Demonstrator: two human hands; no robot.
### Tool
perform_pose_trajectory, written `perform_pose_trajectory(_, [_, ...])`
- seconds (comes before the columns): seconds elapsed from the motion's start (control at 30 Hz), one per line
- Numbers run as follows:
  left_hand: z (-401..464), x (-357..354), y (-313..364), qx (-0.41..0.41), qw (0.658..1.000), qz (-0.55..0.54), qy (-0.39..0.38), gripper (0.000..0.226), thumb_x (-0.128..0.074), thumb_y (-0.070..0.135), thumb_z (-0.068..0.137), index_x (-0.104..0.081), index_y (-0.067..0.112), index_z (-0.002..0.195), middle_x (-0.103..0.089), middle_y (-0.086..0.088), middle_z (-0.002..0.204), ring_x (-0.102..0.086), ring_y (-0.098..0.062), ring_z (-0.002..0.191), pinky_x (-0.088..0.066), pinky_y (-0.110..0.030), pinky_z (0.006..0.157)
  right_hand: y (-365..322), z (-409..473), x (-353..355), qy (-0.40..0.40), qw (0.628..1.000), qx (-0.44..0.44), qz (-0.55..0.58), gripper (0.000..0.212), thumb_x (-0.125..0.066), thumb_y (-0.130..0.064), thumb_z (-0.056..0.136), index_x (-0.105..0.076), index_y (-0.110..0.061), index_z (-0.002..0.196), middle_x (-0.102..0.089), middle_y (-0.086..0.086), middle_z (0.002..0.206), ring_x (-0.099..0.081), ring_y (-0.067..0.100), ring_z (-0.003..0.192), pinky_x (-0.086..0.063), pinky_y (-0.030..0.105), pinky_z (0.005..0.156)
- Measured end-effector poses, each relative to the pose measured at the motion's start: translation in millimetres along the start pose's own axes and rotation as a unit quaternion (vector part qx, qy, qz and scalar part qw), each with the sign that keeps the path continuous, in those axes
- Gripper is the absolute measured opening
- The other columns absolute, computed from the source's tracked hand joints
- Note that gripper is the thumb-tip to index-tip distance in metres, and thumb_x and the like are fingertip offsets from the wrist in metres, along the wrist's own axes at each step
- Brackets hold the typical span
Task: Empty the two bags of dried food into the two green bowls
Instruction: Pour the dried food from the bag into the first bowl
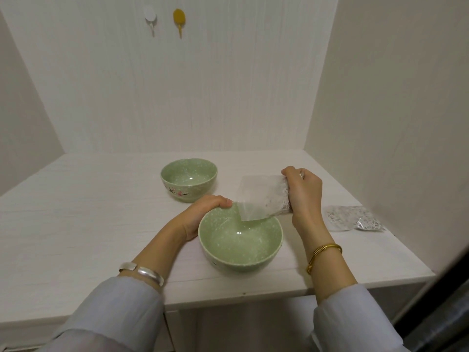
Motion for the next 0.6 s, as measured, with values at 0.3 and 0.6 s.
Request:
perform_pose_trajectory(0.3, [-1, 1, 1, 0.007, 1.0, 0.004, 0.016, 0.018, -0.055, 0.025, 0.069, -0.066, 0.012, 0.065, -0.066, 0.002, 0.056, -0.062, -0.012, 0.051, -0.05, -0.024, 0.055, -6, -1, -1, -0.004, 0.999, 0.032, -0.044, 0.034, -0.057, -0.015, 0.079, -0.035, -0.017, 0.053, -0.035, -0.004, 0.056, -0.035, 0.014, 0.058, -0.028, 0.028, 0.055])
perform_pose_trajectory(0.6, [-4, 1, 2, 0.01, 1.0, -0.007, 0.026, 0.017, -0.055, 0.024, 0.067, -0.064, 0.01, 0.064, -0.065, 0.003, 0.054, -0.062, -0.01, 0.048, -0.05, -0.02, 0.052, -15, -3, -4, -0.012, 0.995, 0.061, -0.074, 0.02, -0.056, -0.014, 0.077, -0.043, -0.01, 0.062, -0.037, 0.006, 0.061, -0.035, 0.019, 0.062, -0.029, 0.03, 0.058])
Point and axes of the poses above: each hand's wrist, its own z-axis towards the middle knuckle, its own x-axis out of the back of the hand, y = z × x, the point moved 9 cm from there along z, towards the middle knuckle
